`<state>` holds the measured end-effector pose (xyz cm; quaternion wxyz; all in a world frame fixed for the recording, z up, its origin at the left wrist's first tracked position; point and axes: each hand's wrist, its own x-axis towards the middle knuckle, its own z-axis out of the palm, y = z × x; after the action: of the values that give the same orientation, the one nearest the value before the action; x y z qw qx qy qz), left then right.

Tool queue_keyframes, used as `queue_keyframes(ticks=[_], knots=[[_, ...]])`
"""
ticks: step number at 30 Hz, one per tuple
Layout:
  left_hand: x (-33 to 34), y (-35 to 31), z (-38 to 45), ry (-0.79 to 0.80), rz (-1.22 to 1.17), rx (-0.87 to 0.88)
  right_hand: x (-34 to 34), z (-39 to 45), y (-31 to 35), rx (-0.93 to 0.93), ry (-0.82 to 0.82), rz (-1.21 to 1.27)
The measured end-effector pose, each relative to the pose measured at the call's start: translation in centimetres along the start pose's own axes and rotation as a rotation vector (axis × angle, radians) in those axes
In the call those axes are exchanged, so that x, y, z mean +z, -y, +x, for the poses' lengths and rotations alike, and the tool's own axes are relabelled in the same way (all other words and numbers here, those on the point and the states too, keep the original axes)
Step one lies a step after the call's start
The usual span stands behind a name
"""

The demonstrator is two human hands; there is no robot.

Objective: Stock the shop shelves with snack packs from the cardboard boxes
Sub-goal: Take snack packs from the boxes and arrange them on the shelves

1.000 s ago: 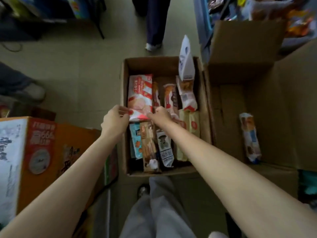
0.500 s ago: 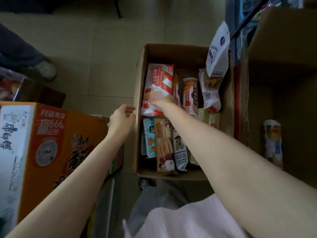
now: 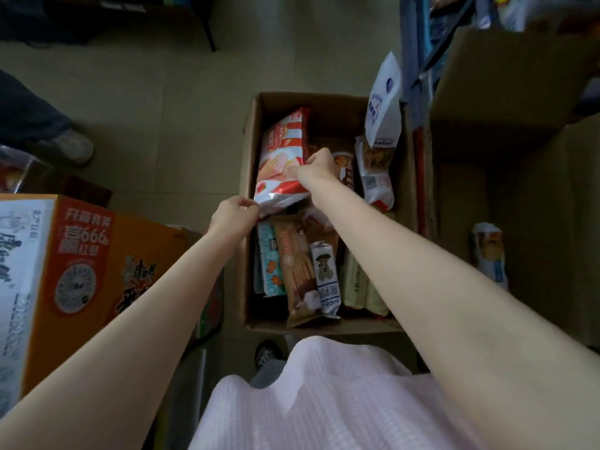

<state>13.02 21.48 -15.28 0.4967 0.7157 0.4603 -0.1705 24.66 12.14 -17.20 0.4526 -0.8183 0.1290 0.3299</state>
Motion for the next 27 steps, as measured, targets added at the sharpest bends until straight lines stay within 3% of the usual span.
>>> queue_keyframes(ticks=[5,11,15,20,27], knots=[[-0.4,-6.7,-5.4,0.259,-0.439,-0.083,-9.6,-6.0,4.5,-0.160,-0.033,0.106],[1.0,-16.7,-18.5,0.644,-0.572,0.330,-25.1,-22.7,6.3,-0.484,-0.182,0.058],[6.0,-20.2,-32.1,1.003,-0.563,0.607,-34.4,-36.9,1.5,-0.545,-0.529,-0.043],[13.3,-20.2,-50.3,1.330,-0.440,0.925,-41.8,-55.6,-6.1,-0.590,-1.101,0.126],[20.3,-12.8,-72.0,1.683,-0.174,1.156,-44.1,-78.2,-18.7,-0.558,-1.528,0.106]])
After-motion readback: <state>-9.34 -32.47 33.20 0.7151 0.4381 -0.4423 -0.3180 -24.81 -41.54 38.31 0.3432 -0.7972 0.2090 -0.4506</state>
